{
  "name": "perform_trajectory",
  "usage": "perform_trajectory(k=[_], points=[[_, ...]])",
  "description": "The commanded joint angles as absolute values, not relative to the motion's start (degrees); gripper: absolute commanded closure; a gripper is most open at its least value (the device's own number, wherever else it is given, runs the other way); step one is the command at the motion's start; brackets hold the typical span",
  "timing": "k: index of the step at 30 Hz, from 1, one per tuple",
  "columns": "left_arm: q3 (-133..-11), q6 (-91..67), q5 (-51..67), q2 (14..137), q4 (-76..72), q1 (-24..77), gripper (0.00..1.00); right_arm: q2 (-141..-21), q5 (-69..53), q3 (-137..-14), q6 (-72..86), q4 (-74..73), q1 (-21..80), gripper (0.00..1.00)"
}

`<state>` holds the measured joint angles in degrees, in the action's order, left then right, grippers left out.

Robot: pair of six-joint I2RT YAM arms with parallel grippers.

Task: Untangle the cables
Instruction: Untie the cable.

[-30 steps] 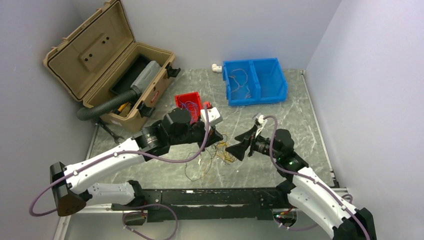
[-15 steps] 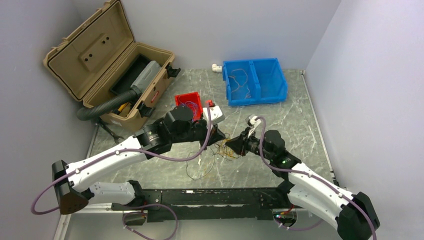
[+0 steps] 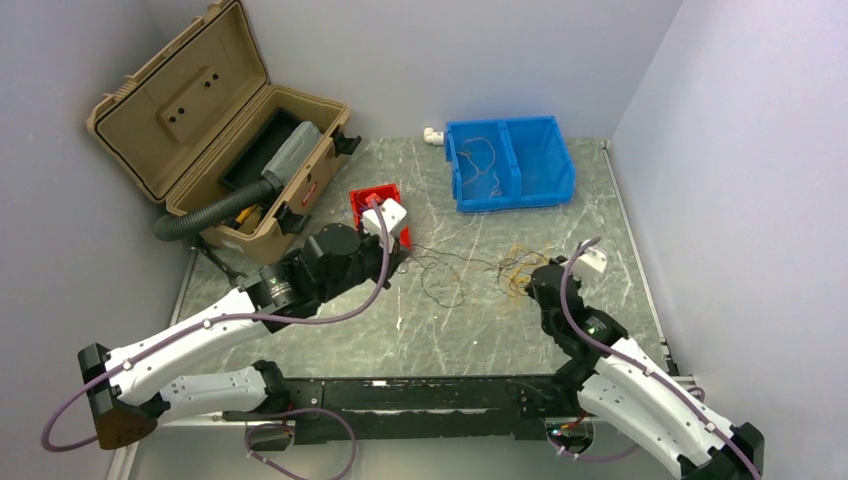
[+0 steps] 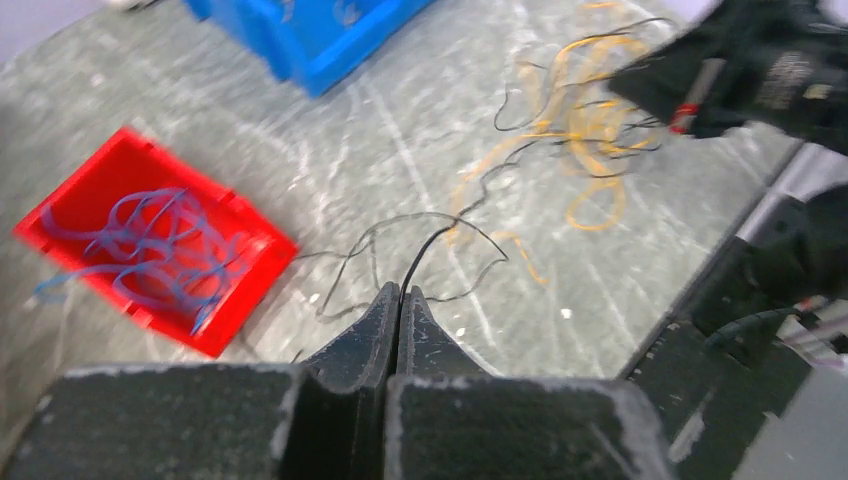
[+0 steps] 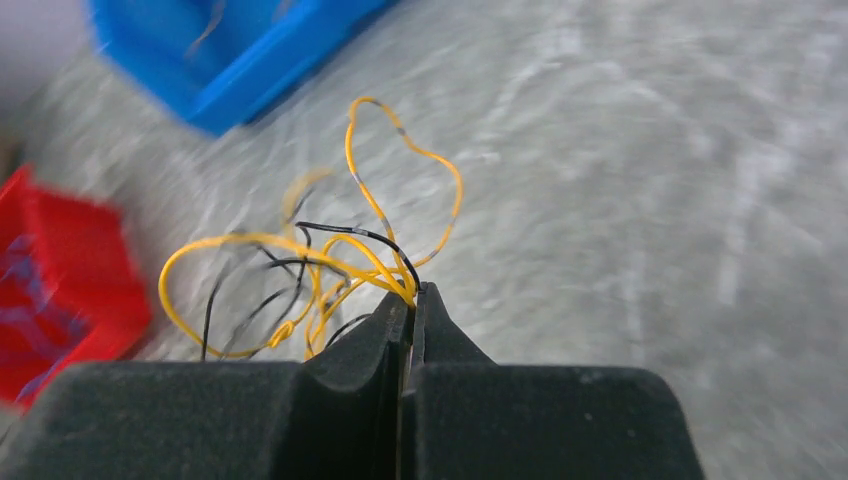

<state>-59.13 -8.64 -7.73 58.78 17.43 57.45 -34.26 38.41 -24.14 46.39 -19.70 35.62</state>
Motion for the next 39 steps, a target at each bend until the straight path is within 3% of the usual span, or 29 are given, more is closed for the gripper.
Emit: perform_trajectory(k=[1, 9, 14, 20, 22, 30, 35, 36, 38, 39], points=[[-57.92, -14.47, -20.61, 56.27, 21.45, 55.06, 1.0, -36.53, 59.43, -29.96, 66.11, -41.96, 35.44, 1.0], [-56.08, -21.41, -26.97, 53.51, 28.2, 49.74, 1.0, -40.17, 62.56, -33.22, 72.73, -49.28, 35.1, 1.0], [-55.14, -20.46, -25.29, 51.94, 27.61, 49.07, 1.0, -40.6, 56.72, -31.55, 58.6, -37.89, 32.48, 1.0], [-58.13, -26.62, -38.78, 50.1, 37.86, 47.32, 1.0, -47.47, 35.53, -31.1, 51.37, -33.39, 7.32, 1.0], [-57.4, -28.3, -41.24, 47.71, 39.0, 46.03, 1.0, -48.78, 34.06, -31.38, 52.55, -34.57, 2.05, 1.0], [-55.1, -34.57, -43.65, 44.17, 43.07, 42.67, 1.0, -49.87, 39.94, -34.1, 59.37, -40.31, 0.28, 1.0], [-52.65, -28.89, -35.87, 43.69, 35.14, 42.64, 1.0, -47.33, 34.36, -33.41, 50.19, -34.19, 0.28, 0.99], [-51.27, -25.83, -31.53, 43.34, 30.85, 42.7, 1.0, -46.93, 30.98, -33.26, 45.85, -31.87, 0.27, 0.85], [-48.77, -21.19, -19.41, 43.19, 24.13, 42.7, 1.0, -46.13, 22.62, -32.87, 38.52, -27.99, 0.28, 0.27], [-48.36, -20.05, -16.03, 43.68, 21.97, 42.68, 1.0, -45.32, 17.92, -32.19, 35.62, -25.87, -0.72, 0.12]])
